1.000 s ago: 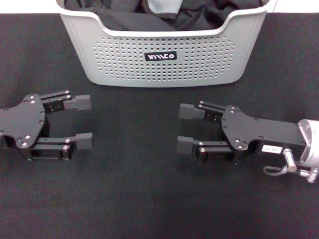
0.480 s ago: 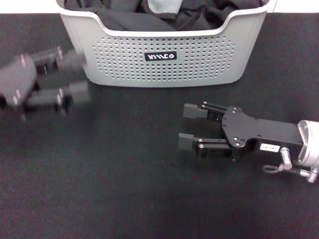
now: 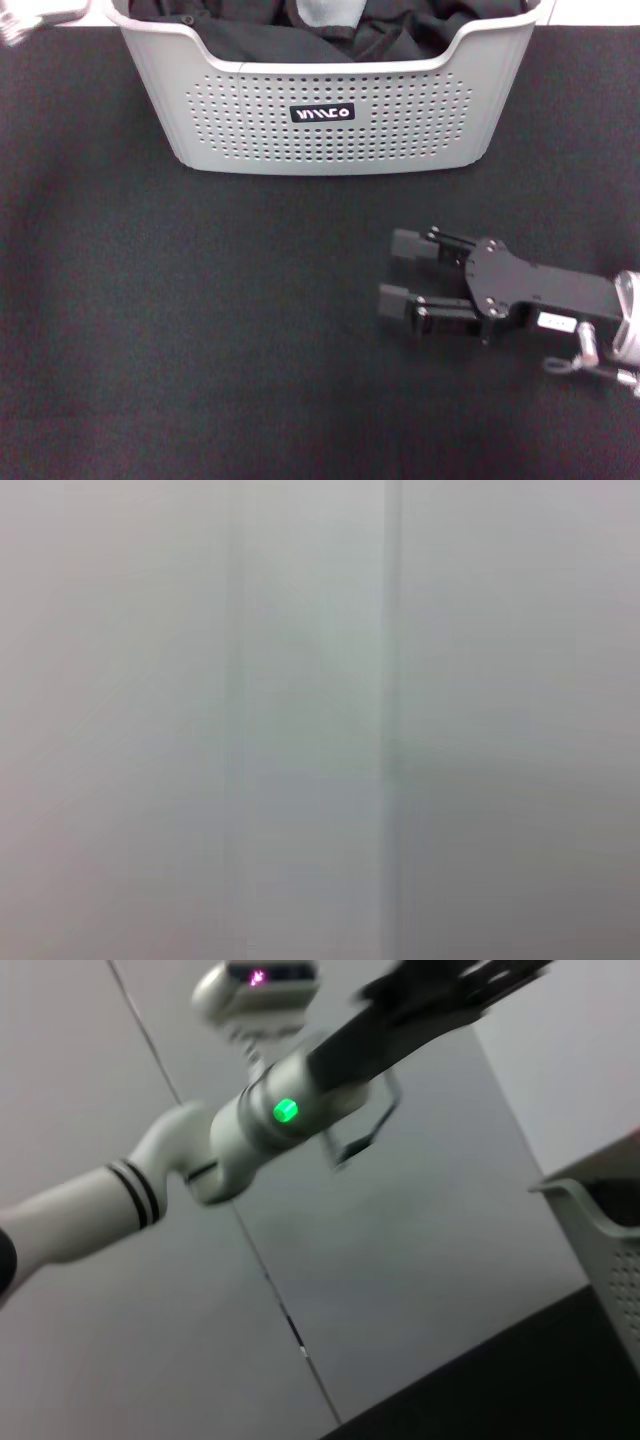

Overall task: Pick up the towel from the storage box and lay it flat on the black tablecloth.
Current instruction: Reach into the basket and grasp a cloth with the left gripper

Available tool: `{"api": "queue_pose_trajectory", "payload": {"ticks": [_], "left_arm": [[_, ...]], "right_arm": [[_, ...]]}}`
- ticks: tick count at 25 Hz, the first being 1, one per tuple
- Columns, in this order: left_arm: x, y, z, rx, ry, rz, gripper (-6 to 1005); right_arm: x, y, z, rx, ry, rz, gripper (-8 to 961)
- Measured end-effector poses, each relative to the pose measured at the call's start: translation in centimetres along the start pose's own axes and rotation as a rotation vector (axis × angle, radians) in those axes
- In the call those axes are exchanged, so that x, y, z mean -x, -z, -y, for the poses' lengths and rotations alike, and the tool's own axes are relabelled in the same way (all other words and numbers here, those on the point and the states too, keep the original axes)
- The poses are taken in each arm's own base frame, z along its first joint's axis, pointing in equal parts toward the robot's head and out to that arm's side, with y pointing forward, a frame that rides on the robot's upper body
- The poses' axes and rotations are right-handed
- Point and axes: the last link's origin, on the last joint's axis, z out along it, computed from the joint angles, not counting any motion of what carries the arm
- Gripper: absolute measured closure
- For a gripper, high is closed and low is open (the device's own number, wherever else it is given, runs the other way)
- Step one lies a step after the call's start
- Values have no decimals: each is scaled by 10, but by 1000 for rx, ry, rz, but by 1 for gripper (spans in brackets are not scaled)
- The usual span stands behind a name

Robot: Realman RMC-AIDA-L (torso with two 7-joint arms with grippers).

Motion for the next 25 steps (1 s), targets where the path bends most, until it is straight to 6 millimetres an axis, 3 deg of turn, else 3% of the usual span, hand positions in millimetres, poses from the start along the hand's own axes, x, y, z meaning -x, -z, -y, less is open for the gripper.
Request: {"api": "queue_pose_trajectory", "payload": {"ticks": [5,13,17,25], "left_arm": [[-2,-57,27,-211,-63,140,122],[-5,-111,39,-480,-202,332,123],[-8,-123,41,-529,-252,359,124],[-3,-140,43,-522,-225,382,335]], "right_arm": [[-15,17,-5,-63,-19,32,86],[-25,27,-6,-109,-34,50,87],[-24,25,-4,-110,-21,41,87],[-26,27,-5,-117,-19,41,88]]}}
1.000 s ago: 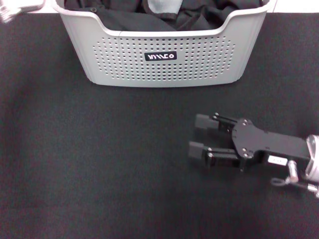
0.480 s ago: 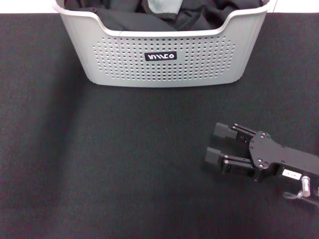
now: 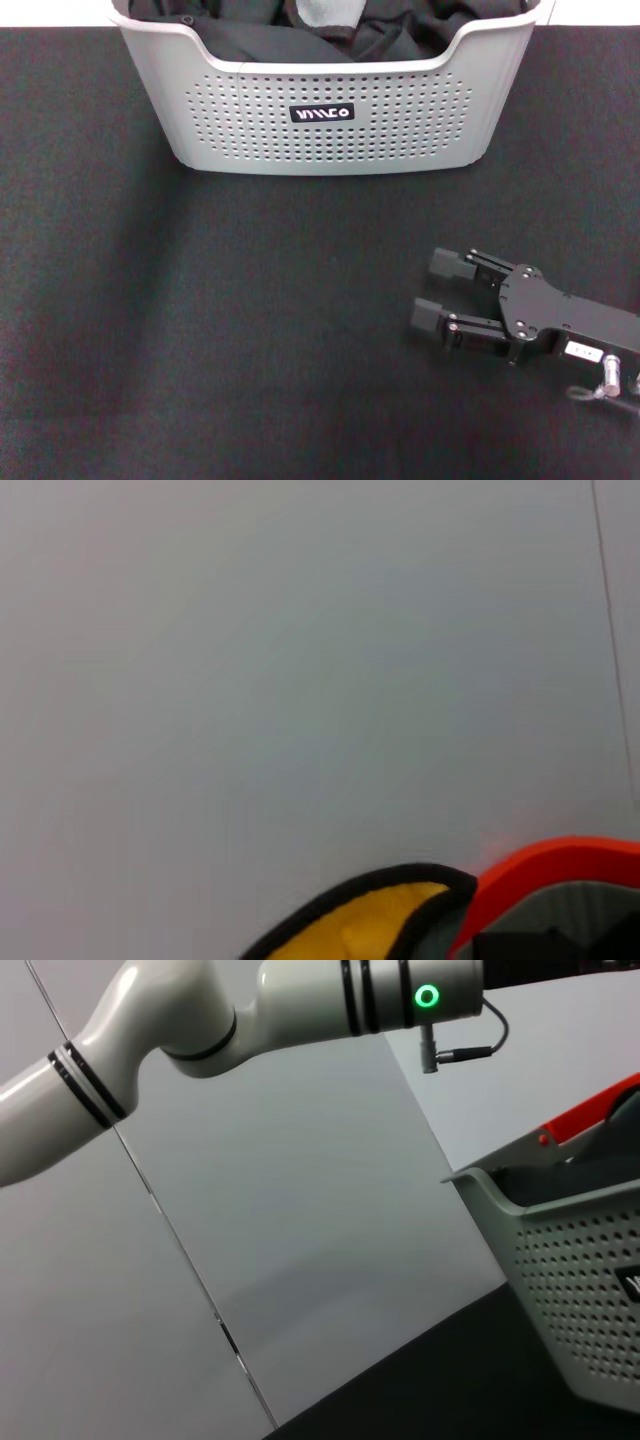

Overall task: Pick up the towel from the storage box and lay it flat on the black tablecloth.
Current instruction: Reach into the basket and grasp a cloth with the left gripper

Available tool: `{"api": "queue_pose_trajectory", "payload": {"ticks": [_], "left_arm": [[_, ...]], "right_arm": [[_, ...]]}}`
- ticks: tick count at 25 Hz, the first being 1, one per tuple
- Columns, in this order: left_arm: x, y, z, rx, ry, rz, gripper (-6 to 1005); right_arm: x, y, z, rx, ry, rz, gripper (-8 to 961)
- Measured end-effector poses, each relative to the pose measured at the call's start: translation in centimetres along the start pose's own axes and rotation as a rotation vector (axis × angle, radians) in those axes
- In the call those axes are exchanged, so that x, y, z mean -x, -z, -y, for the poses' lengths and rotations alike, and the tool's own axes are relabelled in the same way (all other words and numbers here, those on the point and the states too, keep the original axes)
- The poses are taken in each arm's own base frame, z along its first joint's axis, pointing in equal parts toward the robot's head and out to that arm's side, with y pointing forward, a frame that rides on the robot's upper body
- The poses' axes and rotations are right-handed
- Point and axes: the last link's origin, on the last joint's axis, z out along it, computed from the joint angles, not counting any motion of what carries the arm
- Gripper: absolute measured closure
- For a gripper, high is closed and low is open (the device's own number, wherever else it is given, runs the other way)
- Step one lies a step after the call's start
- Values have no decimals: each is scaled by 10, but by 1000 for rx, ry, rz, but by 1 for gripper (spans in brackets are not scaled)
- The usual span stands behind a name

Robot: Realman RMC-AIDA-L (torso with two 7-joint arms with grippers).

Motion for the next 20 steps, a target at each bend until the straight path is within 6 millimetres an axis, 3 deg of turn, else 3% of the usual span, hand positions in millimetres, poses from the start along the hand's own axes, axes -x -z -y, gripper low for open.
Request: {"api": "queue_pose_trajectory", "payload": {"ticks": [3,8,20], "left_arm": [[2,-11,-6,4,-7,18,402],[4,-26,-10,-18,-20,37,394],[2,-32,-7,-57,-10,26,396]], "right_arm": [[-3,0,-1,4,-6,-12,88],[-6,1,-3,7,-12,-20,88],[-8,4,-4,2,-19,-16,89]]}}
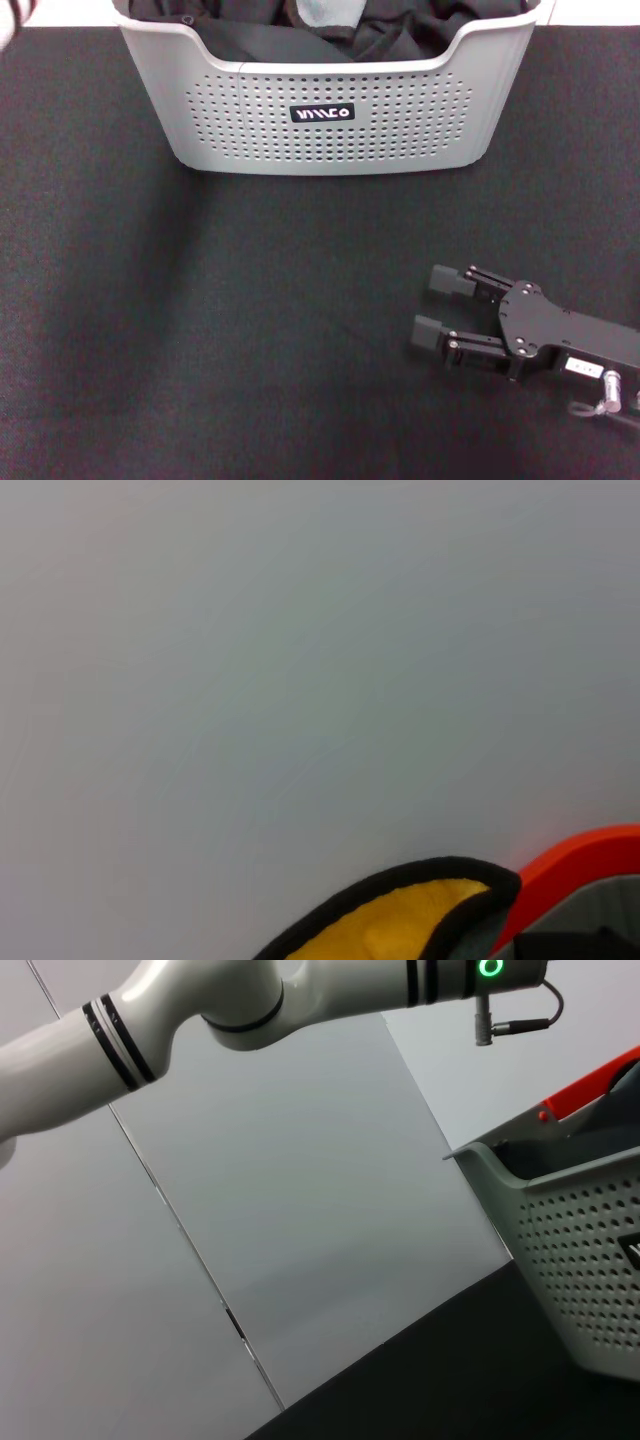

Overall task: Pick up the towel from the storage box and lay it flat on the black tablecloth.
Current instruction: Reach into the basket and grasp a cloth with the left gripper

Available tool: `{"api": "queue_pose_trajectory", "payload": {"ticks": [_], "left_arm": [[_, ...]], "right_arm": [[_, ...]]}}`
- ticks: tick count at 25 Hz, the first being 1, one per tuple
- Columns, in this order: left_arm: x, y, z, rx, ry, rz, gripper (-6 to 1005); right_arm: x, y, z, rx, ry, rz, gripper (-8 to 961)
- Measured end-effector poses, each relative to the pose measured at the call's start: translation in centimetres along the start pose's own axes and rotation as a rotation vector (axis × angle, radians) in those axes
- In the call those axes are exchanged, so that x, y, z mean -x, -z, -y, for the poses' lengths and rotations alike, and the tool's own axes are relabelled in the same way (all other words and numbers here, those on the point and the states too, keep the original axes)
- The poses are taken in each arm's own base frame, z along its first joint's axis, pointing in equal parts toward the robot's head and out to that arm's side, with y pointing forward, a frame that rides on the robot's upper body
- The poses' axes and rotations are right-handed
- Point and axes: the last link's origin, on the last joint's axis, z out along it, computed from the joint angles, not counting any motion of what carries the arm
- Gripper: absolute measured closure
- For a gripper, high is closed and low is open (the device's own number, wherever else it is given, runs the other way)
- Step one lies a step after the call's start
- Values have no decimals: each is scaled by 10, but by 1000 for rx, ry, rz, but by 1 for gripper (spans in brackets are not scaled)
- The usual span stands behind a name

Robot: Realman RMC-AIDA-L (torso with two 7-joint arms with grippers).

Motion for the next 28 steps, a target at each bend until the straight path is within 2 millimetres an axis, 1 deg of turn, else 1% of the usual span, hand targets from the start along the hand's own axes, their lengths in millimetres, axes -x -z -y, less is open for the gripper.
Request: {"api": "queue_pose_trajectory", "payload": {"ticks": [5,12,18,28], "left_arm": [[1,-9,1,-16,-4,34,398],[3,-11,3,-41,-12,33,399],[4,-12,1,-36,-27,38,567],[7,-14,-3,-26,-36,53,644]], "right_arm": [[-2,0,0,0,1,-7,90],[-3,1,-1,0,-2,-10,90],[-3,1,-1,0,-2,-10,91],[-4,1,-1,-2,-4,-10,92]]}}
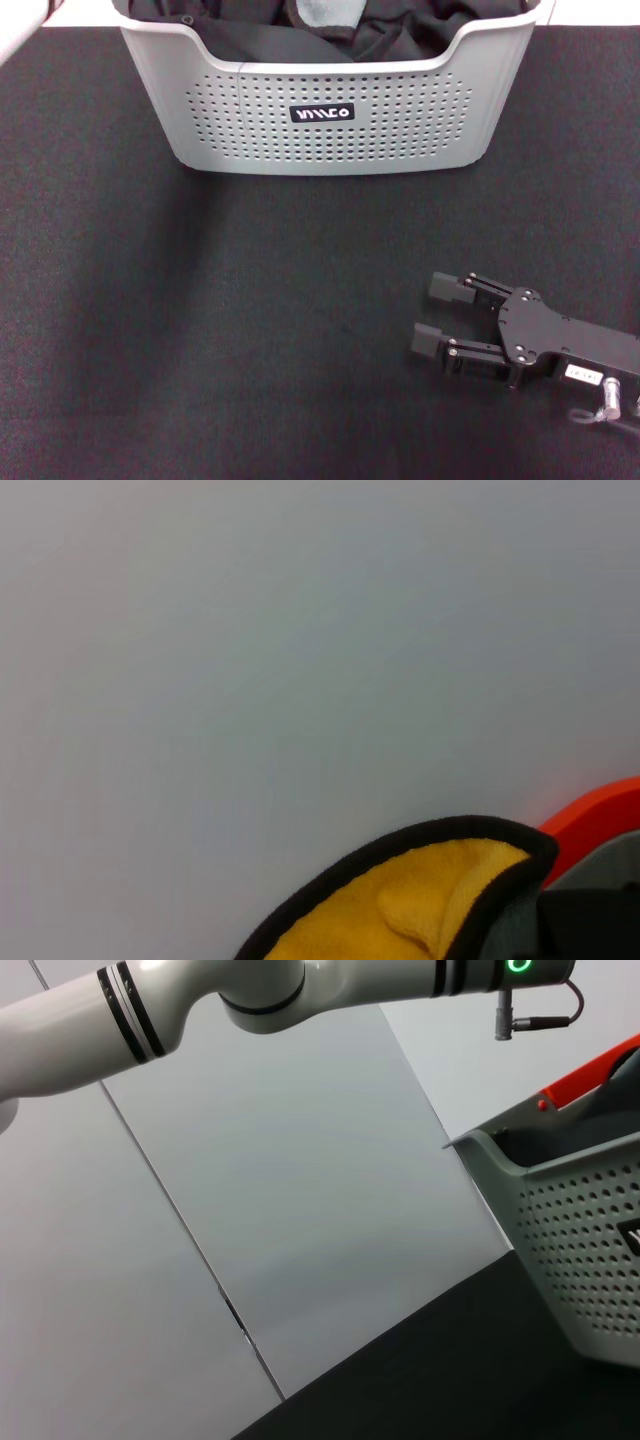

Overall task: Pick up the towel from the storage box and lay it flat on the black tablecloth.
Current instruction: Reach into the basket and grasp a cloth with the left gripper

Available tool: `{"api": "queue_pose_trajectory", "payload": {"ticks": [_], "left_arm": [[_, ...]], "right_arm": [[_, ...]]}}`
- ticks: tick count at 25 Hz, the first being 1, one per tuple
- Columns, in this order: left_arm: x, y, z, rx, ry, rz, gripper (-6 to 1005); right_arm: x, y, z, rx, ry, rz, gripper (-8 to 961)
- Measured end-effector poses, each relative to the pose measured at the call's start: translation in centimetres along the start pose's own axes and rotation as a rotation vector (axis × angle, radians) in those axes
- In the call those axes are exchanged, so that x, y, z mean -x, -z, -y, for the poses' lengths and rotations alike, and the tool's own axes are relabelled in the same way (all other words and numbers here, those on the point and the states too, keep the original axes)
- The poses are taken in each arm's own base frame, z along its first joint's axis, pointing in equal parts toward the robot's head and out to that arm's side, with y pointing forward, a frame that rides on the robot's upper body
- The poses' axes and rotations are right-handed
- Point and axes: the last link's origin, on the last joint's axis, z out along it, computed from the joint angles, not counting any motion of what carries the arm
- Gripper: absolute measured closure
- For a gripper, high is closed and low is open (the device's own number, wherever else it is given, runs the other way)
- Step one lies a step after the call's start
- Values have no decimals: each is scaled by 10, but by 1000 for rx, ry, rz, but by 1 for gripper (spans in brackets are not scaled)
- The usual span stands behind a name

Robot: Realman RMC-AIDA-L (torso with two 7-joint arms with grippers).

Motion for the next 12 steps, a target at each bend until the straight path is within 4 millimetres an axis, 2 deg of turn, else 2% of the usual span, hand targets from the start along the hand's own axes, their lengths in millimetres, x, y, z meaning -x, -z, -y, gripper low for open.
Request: {"api": "queue_pose_trajectory", "payload": {"ticks": [9,12], "left_arm": [[5,2,4,-18,-21,-10,705],[8,4,5,-23,-15,-11,833]], "right_arm": [[-3,3,-1,-8,-7,0,92],[-3,3,-1,-9,-8,0,93]]}}
